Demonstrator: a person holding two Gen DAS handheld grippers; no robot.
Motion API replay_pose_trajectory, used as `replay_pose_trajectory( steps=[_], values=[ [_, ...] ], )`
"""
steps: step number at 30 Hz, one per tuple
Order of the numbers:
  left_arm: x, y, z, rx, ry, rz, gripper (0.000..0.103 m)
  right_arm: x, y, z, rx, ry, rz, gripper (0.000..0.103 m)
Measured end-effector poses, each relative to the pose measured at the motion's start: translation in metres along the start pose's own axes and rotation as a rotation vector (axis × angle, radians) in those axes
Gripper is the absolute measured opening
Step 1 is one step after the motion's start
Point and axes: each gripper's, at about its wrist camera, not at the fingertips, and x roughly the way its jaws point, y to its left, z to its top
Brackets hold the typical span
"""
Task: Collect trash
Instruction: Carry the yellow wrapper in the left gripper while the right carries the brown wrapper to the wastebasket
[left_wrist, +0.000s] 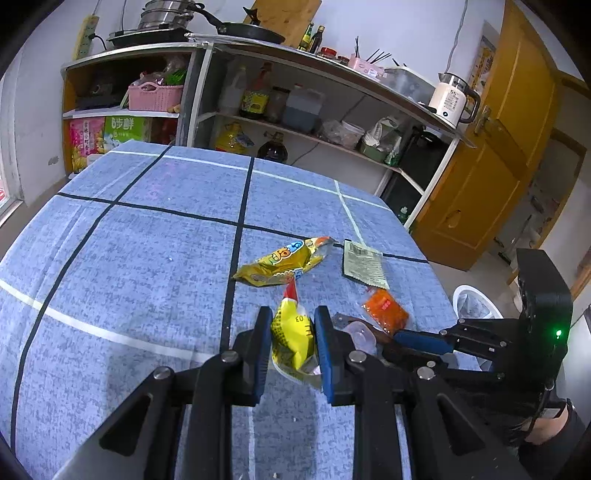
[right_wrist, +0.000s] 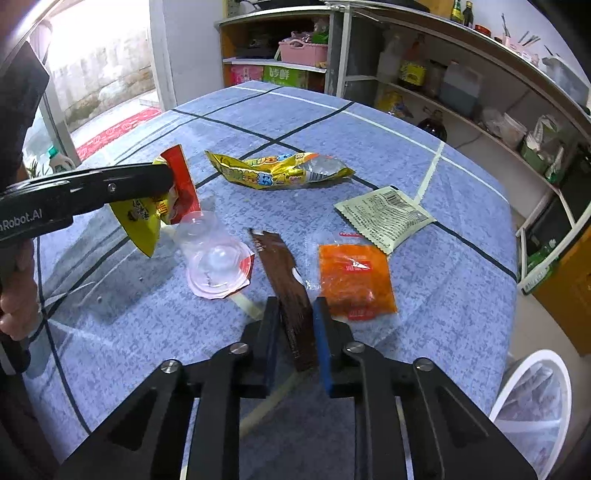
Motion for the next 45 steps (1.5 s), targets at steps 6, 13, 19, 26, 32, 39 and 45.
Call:
replay_pose_trajectory(
  steps=[6, 13, 19, 26, 32, 39, 45],
  values=[
    [-0.016, -0.004, 0.000, 0.011, -0.042, -0.016, 0.024, -0.014, -0.007, -0.006, 0.059, -0.032, 0.000, 0.010],
    [-0.024, -0.011, 0.001, 0.016, -0.062, -0.036, 0.024, -0.035, -0.017, -0.012, 0.118, -0.081, 0.001, 0.009],
    [-0.030, -0.029, 0.002, 0.036, -0.080, -0.080, 0.024, -0.057, -0.024, -0.021, 0.150, -0.115, -0.009, 0.009],
    [-0.023, -0.063, 0.003, 0.073, -0.070, -0.134, 0.024, -0.082, -0.047, -0.045, 0.212, -0.137, -0.064, 0.009],
    [-0.011, -0.105, 0.000, 0.130, -0.045, -0.186, 0.024, -0.106, -0.072, -0.070, 0.275, -0.156, -0.124, 0.009],
    [0.011, -0.168, -0.010, 0.224, 0.001, -0.244, 0.024, -0.134, -0.111, -0.110, 0.379, -0.169, -0.195, 0.009],
    [0.037, -0.219, -0.025, 0.296, 0.057, -0.275, 0.024, -0.153, -0.141, -0.145, 0.470, -0.174, -0.239, 0.009]
  ],
)
